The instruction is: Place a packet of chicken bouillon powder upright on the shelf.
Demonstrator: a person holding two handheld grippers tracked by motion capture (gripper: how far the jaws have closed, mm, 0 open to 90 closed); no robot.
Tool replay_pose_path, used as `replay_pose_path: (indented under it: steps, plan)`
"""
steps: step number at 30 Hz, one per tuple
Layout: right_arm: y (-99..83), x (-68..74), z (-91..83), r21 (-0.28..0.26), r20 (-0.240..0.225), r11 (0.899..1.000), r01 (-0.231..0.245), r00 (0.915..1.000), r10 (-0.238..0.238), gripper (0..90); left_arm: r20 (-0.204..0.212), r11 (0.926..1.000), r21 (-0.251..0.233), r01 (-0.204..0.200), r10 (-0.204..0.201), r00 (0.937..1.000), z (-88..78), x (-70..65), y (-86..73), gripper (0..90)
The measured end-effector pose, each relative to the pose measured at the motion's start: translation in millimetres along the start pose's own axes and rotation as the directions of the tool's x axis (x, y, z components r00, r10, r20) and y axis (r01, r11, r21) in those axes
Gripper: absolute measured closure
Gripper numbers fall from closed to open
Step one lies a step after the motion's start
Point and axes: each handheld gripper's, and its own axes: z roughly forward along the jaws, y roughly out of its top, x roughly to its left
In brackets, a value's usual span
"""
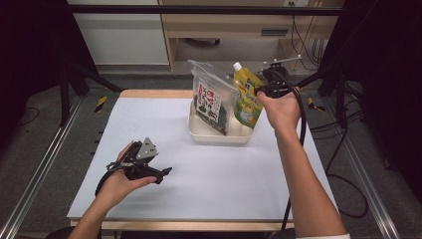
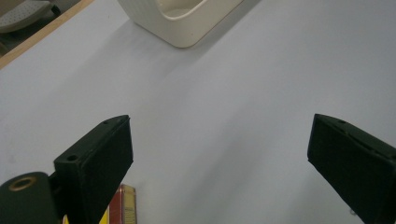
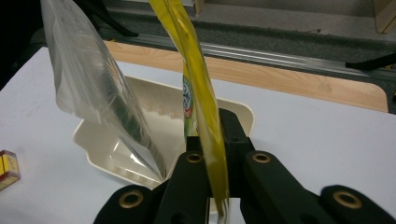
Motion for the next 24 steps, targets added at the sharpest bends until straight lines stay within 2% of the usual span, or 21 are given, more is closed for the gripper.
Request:
replay_pose_path:
  steps: [5,8,17,24]
  plan:
    - [2.0,7.8,12.7,0.011,0.007,1.000,-0.026,0.9996,0.026,90.0,0.004,1.0000,-0.002,0.000,0.000,1.0000,-1.2,-0.2,-0.3,6.6]
    - [2.8,11.8,16.5,0.015,0.024,1.000,-0.024,0.9994,0.024,90.0,0.007,1.0000,-0.005,-0.002,0.002,1.0000,-1.8,-0.6,0.0,6.6]
    - [-1.0,18.4,31.1,0.002,0.031,0.998,-0.068,0.9972,0.068,90.0,0.004,1.0000,-0.006,-0.003,0.003,1.0000,-3.7,0.5,-0.1,6.7]
    - [-3.3,24.2,34.7,-0.020,0.030,0.996,-0.086,0.9958,0.087,90.0,0.003,0.9999,-0.010,-0.002,0.002,1.0000,-5.9,0.6,0.4,6.7]
